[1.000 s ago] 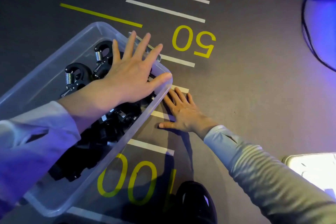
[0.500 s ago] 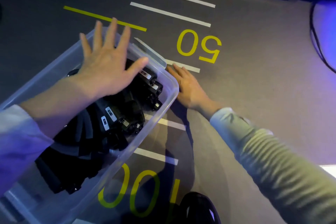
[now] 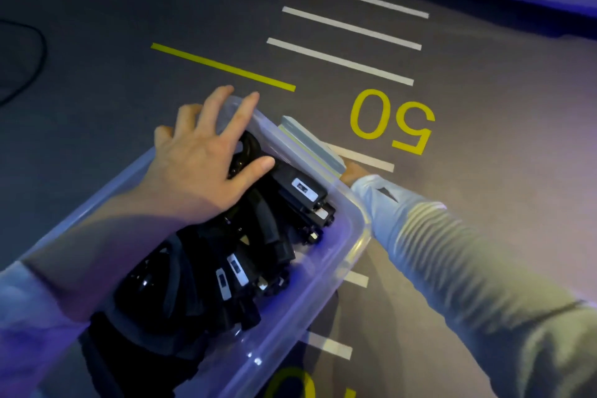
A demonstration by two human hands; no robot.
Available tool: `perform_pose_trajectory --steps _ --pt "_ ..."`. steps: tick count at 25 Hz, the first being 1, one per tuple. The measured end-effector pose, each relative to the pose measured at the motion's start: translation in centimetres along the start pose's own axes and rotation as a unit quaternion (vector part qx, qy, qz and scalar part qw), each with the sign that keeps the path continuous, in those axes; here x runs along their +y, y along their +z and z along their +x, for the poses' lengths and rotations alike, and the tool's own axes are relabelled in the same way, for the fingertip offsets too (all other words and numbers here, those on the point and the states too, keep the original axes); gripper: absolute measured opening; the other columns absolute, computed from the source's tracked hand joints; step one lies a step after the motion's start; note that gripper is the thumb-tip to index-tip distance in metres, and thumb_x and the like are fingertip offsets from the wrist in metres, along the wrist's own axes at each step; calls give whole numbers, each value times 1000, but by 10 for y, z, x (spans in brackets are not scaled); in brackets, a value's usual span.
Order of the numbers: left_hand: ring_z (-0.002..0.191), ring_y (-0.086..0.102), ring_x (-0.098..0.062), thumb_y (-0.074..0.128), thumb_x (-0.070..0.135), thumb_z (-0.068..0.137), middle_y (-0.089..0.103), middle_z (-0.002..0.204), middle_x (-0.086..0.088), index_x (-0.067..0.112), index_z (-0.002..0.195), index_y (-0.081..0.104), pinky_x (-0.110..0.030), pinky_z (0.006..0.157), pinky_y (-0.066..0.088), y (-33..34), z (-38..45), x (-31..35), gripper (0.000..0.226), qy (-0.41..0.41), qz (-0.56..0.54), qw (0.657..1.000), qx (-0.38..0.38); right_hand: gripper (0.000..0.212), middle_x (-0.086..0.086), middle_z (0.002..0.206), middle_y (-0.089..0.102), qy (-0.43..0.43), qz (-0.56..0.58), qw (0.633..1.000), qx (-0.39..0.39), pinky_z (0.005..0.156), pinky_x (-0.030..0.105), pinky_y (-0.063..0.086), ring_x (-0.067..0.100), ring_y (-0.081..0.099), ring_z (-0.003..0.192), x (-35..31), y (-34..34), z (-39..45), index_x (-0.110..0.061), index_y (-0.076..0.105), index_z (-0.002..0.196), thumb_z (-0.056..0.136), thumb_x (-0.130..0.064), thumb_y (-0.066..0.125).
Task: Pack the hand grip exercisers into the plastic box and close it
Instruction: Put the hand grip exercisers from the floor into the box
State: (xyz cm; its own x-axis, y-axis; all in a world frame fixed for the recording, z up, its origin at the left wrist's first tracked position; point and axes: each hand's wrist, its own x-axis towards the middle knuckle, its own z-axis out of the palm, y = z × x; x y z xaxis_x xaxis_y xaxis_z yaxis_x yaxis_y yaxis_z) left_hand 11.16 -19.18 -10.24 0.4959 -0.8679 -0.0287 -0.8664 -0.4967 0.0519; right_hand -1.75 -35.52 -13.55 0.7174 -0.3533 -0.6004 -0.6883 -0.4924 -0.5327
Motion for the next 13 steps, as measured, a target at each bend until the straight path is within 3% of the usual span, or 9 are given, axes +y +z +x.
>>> perform_pose_trajectory --steps 2,5,7,10,13 --pt "111 39 -37 26 64 81 24 146 -5 32 144 18 -52 77 38 1 3 -5 70 8 3 1000 9 49 23 139 39 -5 -37 999 -13 67 17 31 16 36 109 9 7 16 4 19 142 97 4 38" --pt "102 44 -39 45 43 86 31 138 -9 32 141 26 -52 74 41 0 9 -10 59 19 -17 1000 18 48 19 148 29 10 2 998 -64 96 15 30 26 33 134 15 16 19 2 19 144 101 -12 35" --pt "98 47 -40 52 34 84 35 133 -11 30 139 30 -54 73 43 1 10 -11 59 18 -26 999 30 52 14 151 29 -17 19 999 -31 99 12 34 27 31 138 22 24 21 -4 23 146 99 -15 41" --pt "95 47 -43 53 32 85 36 132 -14 27 139 31 -56 72 43 3 11 -12 59 26 -23 999 38 44 15 147 36 -16 27 999 -17 110 32 28 28 34 135 38 32 14 -3 32 142 99 -10 40" --pt "102 45 -47 48 36 88 31 140 -15 26 144 24 -62 75 41 1 8 -13 62 45 -19 998 33 43 8 142 43 -82 35 995 48 106 28 28 17 40 125 40 39 -15 -10 44 136 94 -14 52"
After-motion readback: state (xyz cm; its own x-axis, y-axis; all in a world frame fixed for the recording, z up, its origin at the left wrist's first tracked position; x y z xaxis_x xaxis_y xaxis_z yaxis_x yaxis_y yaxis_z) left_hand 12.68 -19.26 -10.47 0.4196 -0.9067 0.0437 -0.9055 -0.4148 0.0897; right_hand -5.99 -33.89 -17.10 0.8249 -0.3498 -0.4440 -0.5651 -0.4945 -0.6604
